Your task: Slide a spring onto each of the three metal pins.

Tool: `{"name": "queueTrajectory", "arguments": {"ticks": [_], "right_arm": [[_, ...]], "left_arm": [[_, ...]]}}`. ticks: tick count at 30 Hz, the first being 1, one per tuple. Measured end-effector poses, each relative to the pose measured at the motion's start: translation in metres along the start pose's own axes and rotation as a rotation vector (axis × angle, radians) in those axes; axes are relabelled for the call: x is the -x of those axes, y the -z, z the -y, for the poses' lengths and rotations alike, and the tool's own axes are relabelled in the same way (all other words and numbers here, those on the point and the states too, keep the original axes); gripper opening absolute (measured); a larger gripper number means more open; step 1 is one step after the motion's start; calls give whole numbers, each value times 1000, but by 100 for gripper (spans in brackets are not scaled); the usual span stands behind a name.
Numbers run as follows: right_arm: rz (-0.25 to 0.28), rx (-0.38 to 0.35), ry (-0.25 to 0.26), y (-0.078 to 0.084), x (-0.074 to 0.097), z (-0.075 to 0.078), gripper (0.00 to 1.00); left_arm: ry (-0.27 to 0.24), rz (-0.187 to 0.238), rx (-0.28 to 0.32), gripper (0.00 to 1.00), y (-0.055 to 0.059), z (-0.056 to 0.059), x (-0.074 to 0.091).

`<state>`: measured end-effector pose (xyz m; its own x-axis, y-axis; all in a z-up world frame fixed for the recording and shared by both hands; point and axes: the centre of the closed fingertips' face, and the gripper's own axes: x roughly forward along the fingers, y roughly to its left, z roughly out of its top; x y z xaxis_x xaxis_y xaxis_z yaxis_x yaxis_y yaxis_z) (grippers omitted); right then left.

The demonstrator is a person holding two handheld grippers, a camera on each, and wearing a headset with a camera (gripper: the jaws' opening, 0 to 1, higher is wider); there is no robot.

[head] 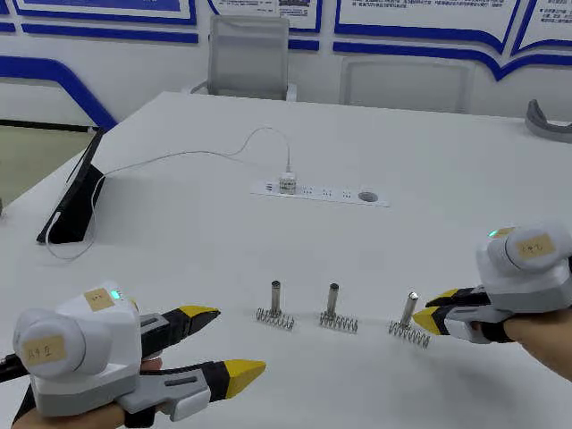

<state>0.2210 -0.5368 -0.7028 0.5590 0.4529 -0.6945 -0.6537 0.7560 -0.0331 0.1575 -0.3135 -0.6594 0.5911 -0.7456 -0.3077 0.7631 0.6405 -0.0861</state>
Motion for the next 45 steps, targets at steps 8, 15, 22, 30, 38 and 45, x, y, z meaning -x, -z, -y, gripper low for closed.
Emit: {"name": "queueTrajectory", "arguments": {"ticks": [8, 15, 22, 30, 38, 45], "right_arm": [[-48, 38, -49, 13, -8, -7, 17], [-80, 64, -77, 20, -13, -10, 17], [-116, 94, -98, 25, -15, -13, 15], [-144, 118, -109, 28, -17, -14, 14], [-166, 128, -119, 32, -18, -16, 12], [-167, 144, -115, 32, -15, -17, 12]], "left_arm": [[-2, -3, 2, 56, 1, -1, 1], [-2, -6, 2, 56, 2, -1, 1], [-1, -9, 3, 56, 3, 0, 1], [5, -10, 4, 56, 4, 2, -1], [24, -18, -3, 56, 6, 7, -5], [49, -23, -16, 55, 6, 16, -11]]}}
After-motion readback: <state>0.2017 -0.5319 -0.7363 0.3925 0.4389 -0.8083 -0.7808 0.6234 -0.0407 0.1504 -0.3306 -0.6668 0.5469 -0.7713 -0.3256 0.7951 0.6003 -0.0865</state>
